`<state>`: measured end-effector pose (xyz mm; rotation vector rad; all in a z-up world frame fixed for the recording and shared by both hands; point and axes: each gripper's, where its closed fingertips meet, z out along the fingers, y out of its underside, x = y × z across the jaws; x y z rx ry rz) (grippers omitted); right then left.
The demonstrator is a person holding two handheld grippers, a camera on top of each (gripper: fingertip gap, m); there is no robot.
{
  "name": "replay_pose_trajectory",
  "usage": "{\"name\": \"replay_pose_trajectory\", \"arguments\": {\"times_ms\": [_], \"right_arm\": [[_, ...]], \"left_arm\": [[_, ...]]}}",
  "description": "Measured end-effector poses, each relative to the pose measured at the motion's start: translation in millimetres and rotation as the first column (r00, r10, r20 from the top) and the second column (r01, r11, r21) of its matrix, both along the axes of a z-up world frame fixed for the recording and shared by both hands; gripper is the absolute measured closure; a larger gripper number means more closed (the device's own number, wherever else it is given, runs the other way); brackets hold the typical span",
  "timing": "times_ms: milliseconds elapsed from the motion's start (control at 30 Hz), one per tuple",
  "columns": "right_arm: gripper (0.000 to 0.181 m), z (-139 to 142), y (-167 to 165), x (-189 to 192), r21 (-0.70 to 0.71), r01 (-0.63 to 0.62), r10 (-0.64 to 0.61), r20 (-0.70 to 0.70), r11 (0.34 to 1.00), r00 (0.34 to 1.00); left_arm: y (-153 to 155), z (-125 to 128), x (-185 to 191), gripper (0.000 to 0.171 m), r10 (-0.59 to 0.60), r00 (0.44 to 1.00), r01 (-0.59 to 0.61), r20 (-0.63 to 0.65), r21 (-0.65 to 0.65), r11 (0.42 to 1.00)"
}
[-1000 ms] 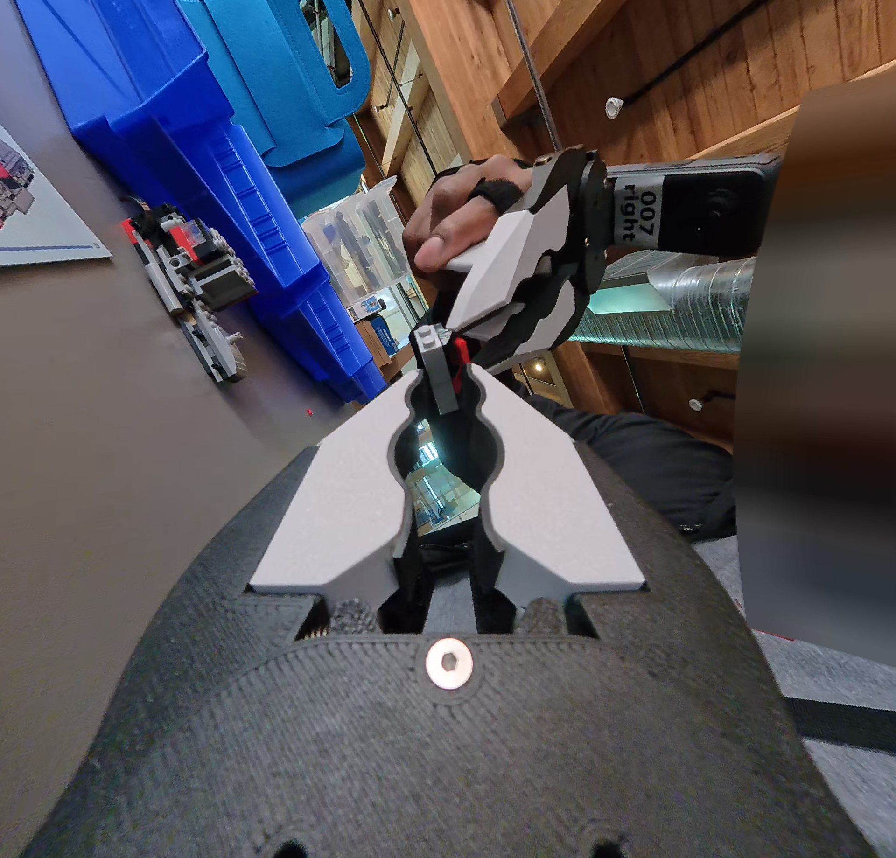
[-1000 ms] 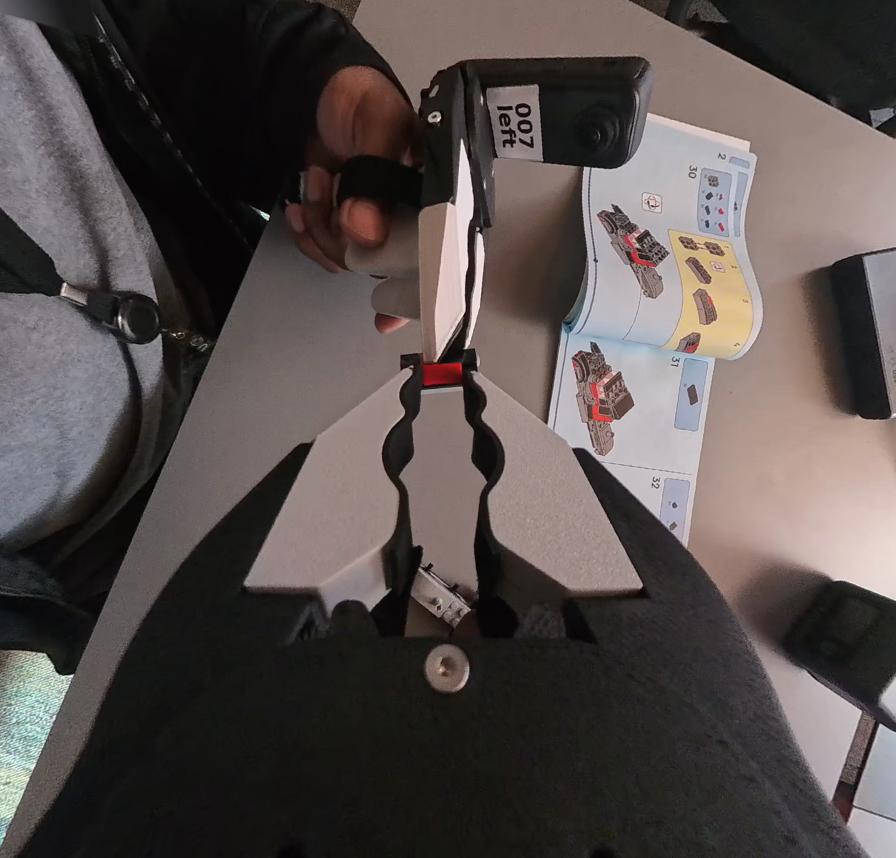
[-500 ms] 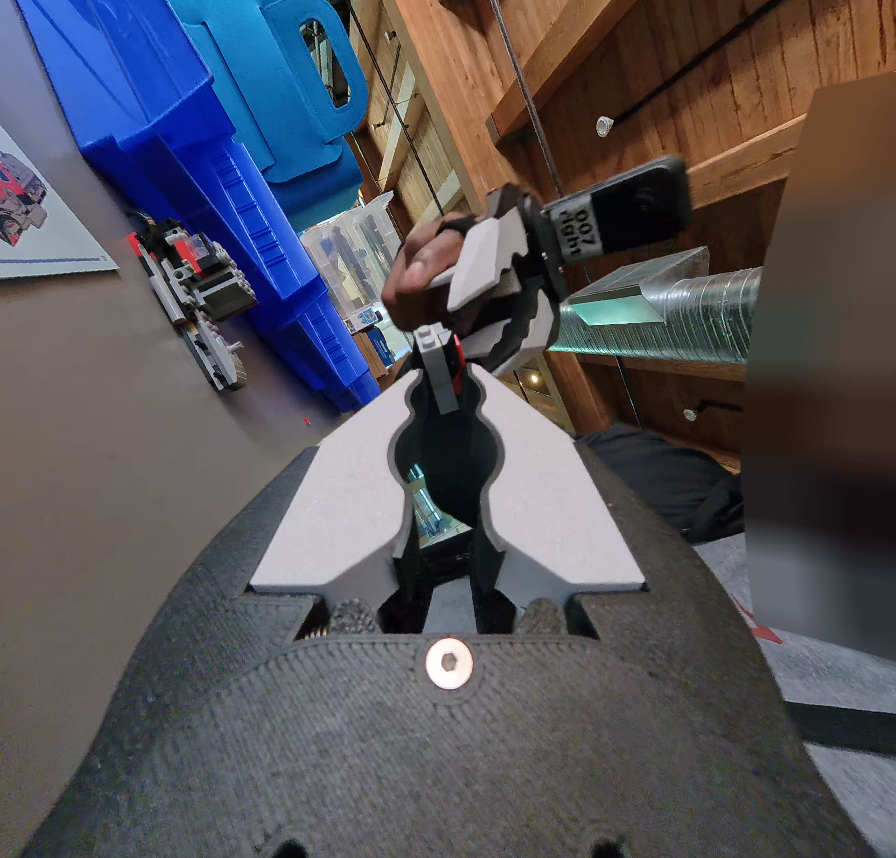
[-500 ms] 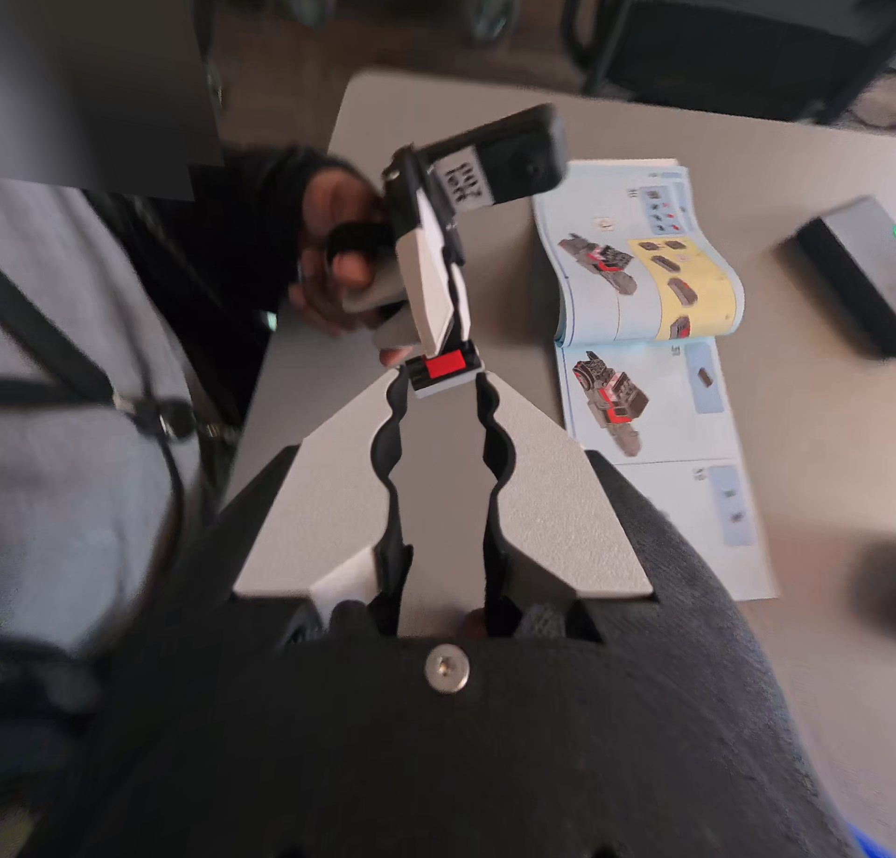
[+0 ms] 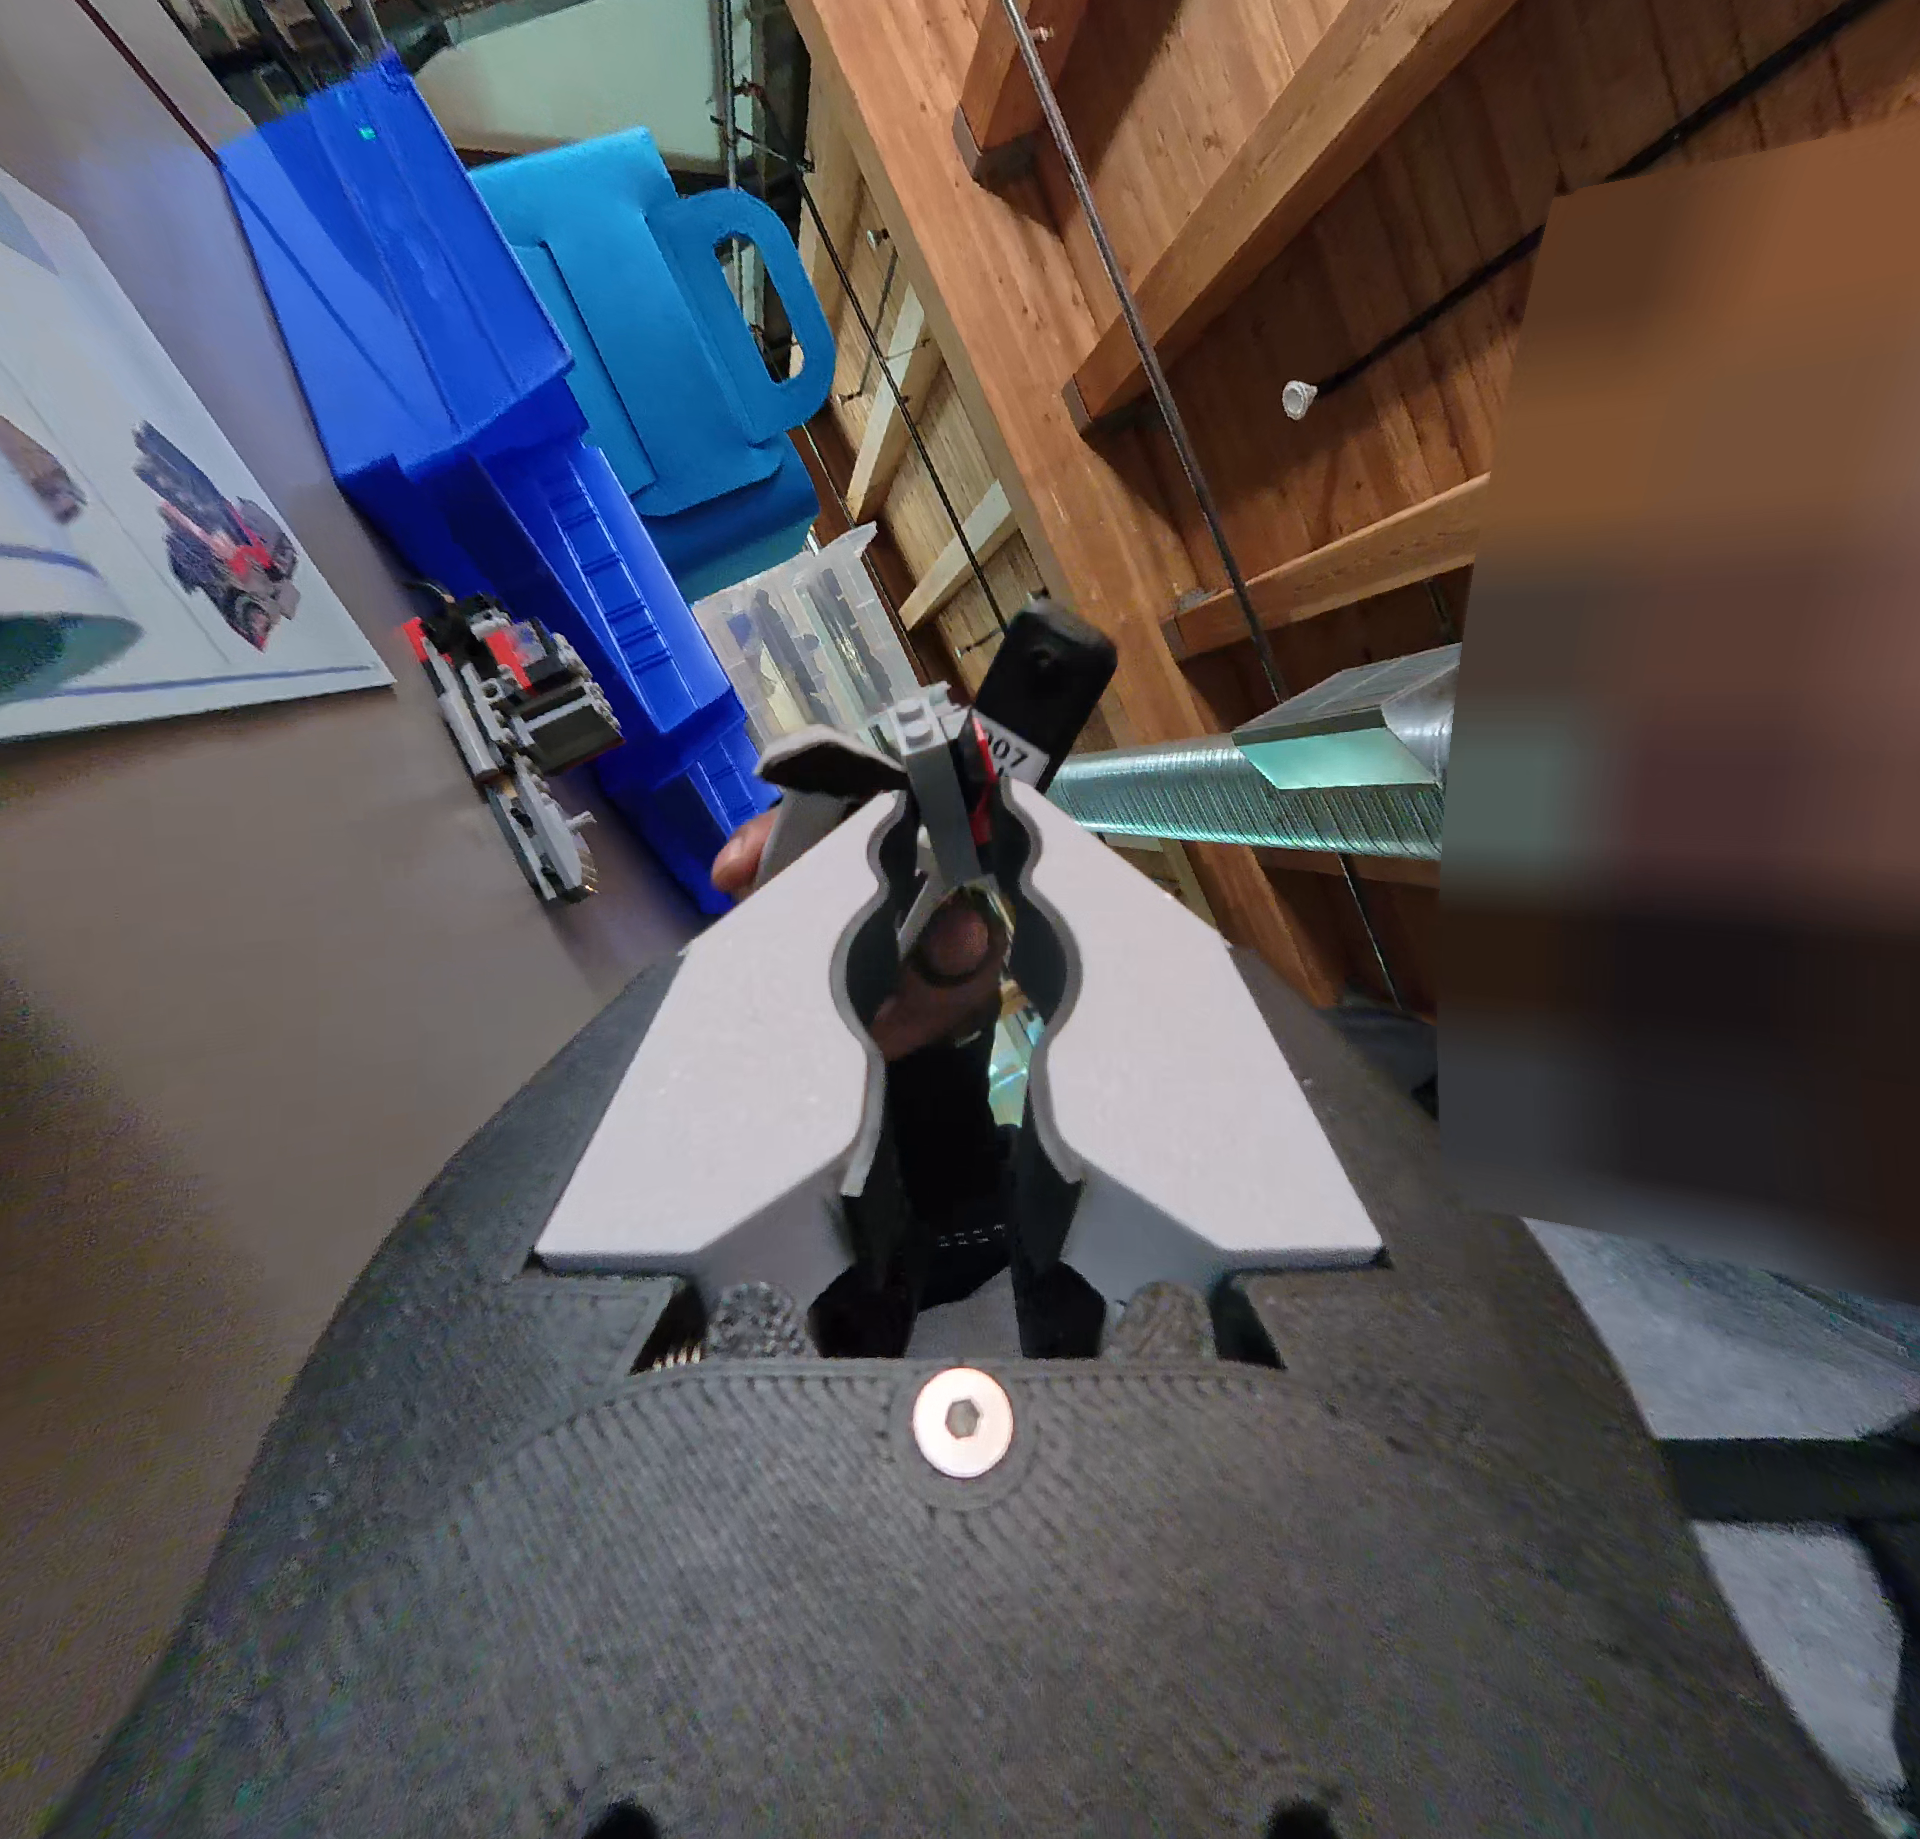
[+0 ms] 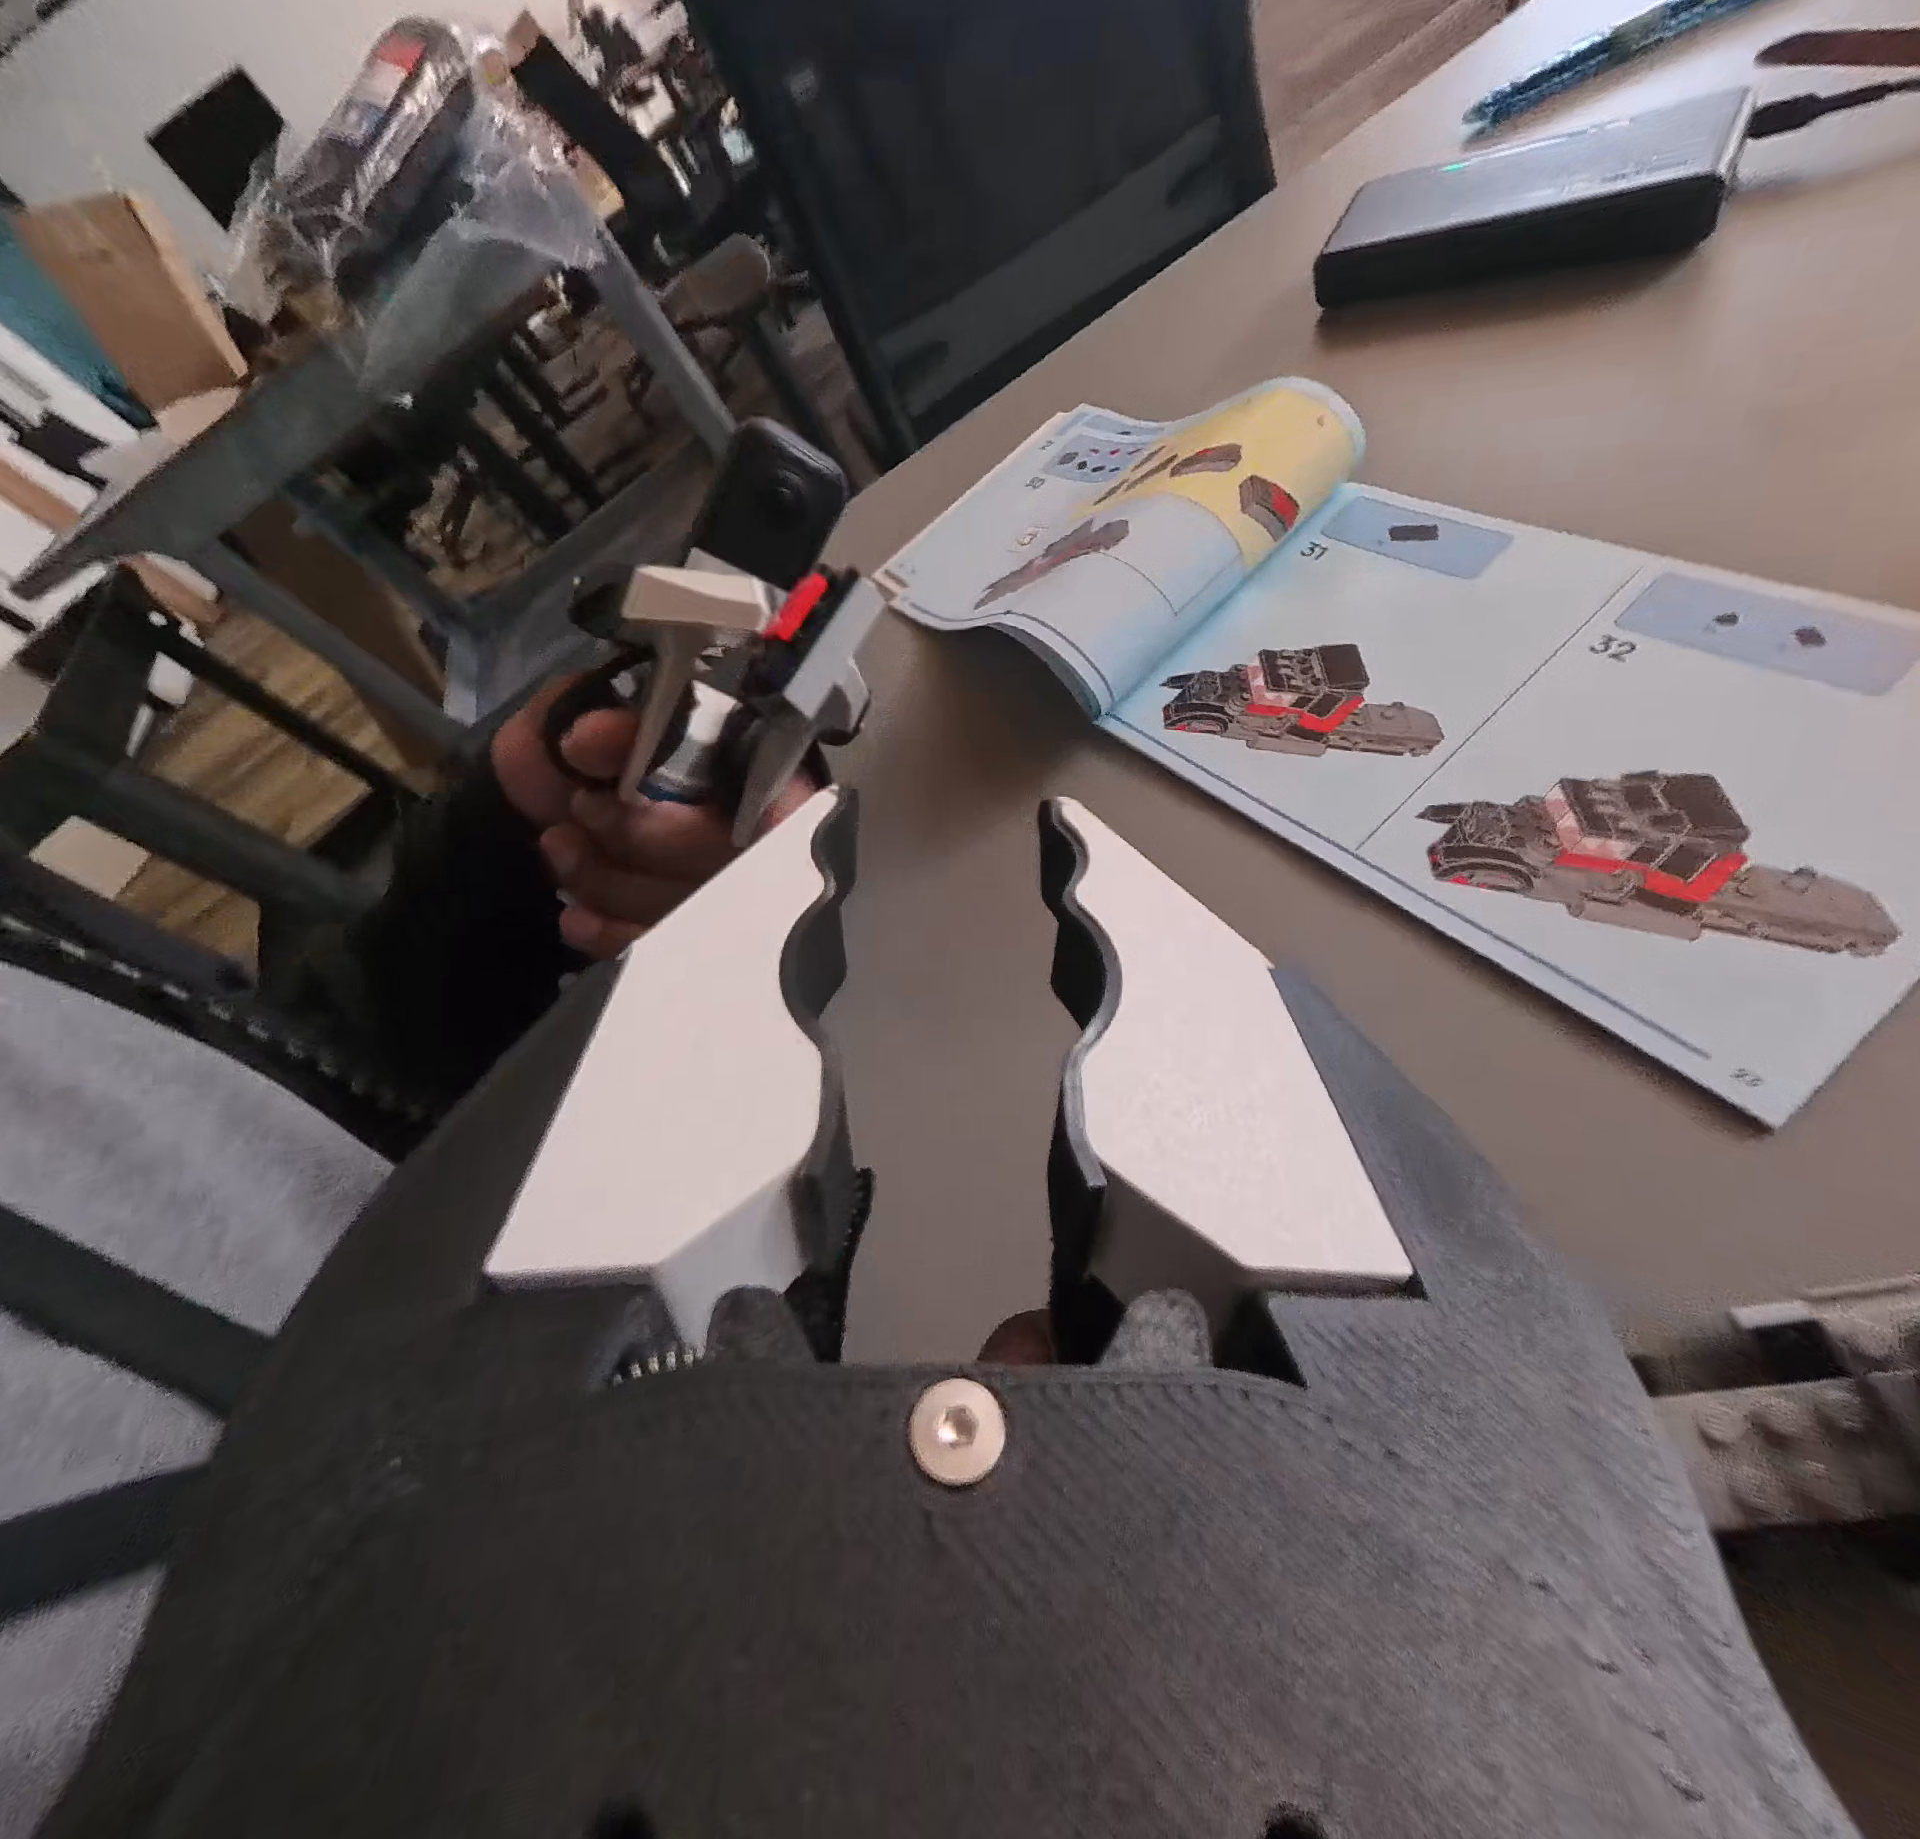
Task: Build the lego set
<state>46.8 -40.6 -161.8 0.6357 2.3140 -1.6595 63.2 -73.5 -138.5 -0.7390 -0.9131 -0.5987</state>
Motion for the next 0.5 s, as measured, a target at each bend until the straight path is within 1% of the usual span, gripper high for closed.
{"name": "replay_pose_trajectory", "arguments": {"times_ms": [100, 200, 500], "right_arm": [[0.144, -8.6, -8.7, -1.2, -0.060, 0.032, -0.028, 0.071, 0.998, 0.997], [0.142, -14.3, -15.9, -4.5, -0.086, 0.051, -0.041, 0.115, 0.995, 0.993], [0.141, -34.0, -24.7, -10.7, -0.043, 0.018, -0.015, 0.070, 0.999, 0.997]], "left_arm": [[-8.1, -1.8, -6.3, 0.157, 0.029, 0.999, -0.029, 0.014, -0.002, 1.000], [-11.1, -3.2, -10.5, 0.157, 0.038, 0.999, -0.038, 0.033, 0.013, 0.999], [-17.0, -11.6, -22.4, 0.157, 0.074, 0.991, -0.076, 0.108, 0.020, 0.997]]}}
